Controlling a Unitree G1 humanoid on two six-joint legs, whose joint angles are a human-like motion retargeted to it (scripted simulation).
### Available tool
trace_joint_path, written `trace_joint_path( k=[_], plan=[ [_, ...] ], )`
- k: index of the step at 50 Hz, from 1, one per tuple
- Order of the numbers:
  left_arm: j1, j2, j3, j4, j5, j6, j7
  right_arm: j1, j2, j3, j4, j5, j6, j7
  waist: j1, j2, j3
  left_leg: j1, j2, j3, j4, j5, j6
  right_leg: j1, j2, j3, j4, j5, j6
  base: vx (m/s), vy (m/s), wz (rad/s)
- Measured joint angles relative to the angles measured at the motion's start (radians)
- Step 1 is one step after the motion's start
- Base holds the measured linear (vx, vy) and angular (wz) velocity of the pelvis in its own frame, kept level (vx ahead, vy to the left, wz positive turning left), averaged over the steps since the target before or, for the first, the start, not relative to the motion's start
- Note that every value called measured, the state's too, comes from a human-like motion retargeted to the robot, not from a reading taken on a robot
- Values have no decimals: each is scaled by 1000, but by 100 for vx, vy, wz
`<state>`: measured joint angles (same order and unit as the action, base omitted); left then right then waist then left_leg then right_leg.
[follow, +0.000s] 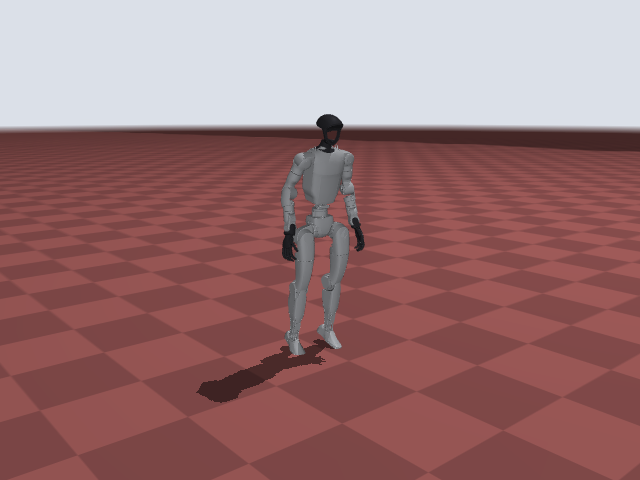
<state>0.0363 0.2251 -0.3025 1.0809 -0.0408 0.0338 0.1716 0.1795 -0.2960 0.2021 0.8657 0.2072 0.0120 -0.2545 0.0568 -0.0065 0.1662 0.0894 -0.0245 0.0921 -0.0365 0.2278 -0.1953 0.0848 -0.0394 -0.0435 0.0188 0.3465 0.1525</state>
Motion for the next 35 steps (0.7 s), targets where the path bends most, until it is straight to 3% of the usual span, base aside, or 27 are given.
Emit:
trace_joint_path(
  k=[3,5,8,10,12,13,15,18,20,23,28,33,35],
  plan=[
    [-31,11,-30,-6,41,-3,-7,-12,-18,12,15,-20,-4,-1,19,8,17,-3,-12,-48,7,-4,-1,-5,1,12,-8,-42,4,-2,1,-2],
    [-46,25,-54,-38,64,-14,-3,-18,-33,22,2,-9,-20,-9,30,14,31,0,-24,-78,25,-73,9,-5,4,37,8,-99,1,-3,1,-4],
    [-113,48,-71,-63,79,-20,-5,-80,-38,22,7,134,-54,-18,33,12,113,-14,-57,-69,223,-498,124,1,-7,36,182,-535,-77,-13,2,6],
    [-170,57,-55,-27,122,2,-43,-144,-21,16,58,227,-49,-6,26,7,179,-127,-65,-47,575,-754,253,-77,-12,12,487,-828,-227,-16,2,16],
    [-186,60,-28,26,171,22,-43,-168,-2,17,85,215,-44,-39,33,-3,178,-216,-55,-15,772,-812,276,-178,-21,2,714,-906,-276,-1,2,-15],
    [-178,58,-16,47,185,19,-18,-161,7,16,75,184,-54,-72,38,-13,152,-231,-51,3,771,-787,242,-204,-31,0,732,-880,-241,15,1,-25],
    [-125,49,-7,59,174,-17,60,-91,25,-2,-13,98,-77,-137,38,-28,74,-209,-49,12,626,-641,137,-190,-40,-3,592,-712,-124,23,0,-9],
    [-7,51,-34,-7,102,-51,68,35,27,-20,-146,-8,-47,-99,20,-15,-30,-102,-40,-57,236,-181,45,-75,-16,-8,167,-189,-42,18,-1,20],
    [56,60,-45,-51,86,-67,25,78,33,-15,-166,-56,-33,-67,14,-7,-65,-46,-18,-72,49,76,-6,-33,-2,0,-3,65,-21,10,-2,8],
    [111,66,-43,-97,82,-71,-16,81,46,-6,-140,-36,-55,-78,-1,-13,-82,-27,-2,-7,-13,66,-42,-33,1,2,-42,53,3,0,0,0],
    [64,77,-96,-61,75,-41,-13,16,52,0,-32,28,-35,-101,5,-17,-39,17,-10,-7,-6,7,-8,-3,5,-57,-19,-21,-21,-2,1,18],
    [-5,92,-93,-61,144,-25,-49,-32,33,6,27,28,-22,-69,54,-25,-30,43,-24,-80,21,10,17,29,15,-21,-16,16,-6,0,0,0],
    [-27,95,-57,-91,158,-24,-53,-70,14,10,37,20,-26,-62,63,-25,-7,67,-32,-102,62,-163,41,54,18,7,31,-174,-26,-4,2,3]
  ],
)
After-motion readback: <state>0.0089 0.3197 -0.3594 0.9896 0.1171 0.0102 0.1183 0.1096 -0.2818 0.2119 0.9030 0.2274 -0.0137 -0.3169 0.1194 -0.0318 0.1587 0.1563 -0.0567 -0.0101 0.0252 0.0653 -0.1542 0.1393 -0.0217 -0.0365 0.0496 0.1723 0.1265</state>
